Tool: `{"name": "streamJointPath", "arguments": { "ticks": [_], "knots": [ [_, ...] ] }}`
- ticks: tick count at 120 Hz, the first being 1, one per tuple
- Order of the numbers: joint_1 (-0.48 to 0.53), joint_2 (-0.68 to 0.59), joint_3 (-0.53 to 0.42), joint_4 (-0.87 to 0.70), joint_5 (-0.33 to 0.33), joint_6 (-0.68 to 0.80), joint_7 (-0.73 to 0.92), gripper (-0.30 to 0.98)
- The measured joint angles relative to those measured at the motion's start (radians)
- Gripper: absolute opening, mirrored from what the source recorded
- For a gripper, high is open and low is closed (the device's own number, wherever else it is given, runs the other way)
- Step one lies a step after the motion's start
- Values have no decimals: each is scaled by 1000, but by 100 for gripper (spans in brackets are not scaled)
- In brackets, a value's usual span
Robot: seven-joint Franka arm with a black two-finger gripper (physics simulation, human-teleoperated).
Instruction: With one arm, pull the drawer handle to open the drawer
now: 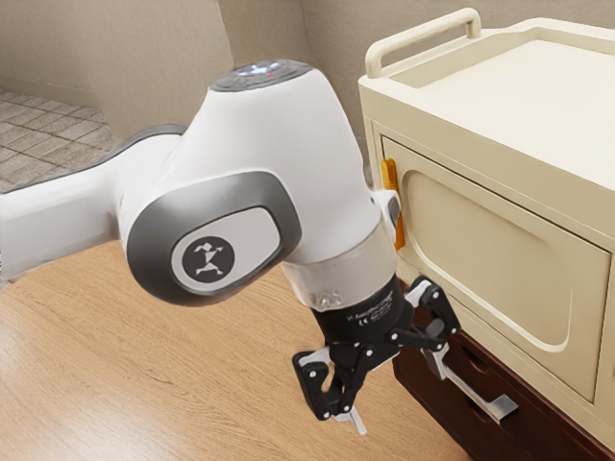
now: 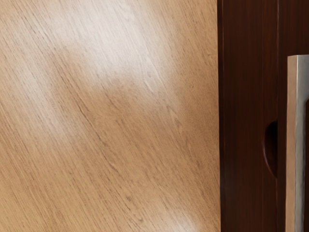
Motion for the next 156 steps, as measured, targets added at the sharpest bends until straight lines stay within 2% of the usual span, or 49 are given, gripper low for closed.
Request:
{"name": "streamJointPath", "arguments": {
  "ticks": [48,82,109,143,156],
  "knots": [
    [3,21,0,-33,3,57,28,69],
    [15,47,0,-36,29,83,73,69],
    [20,75,1,-10,40,91,102,52],
    [22,99,2,33,65,94,135,46],
    [21,114,-12,57,65,76,13,45]
  ]
}}
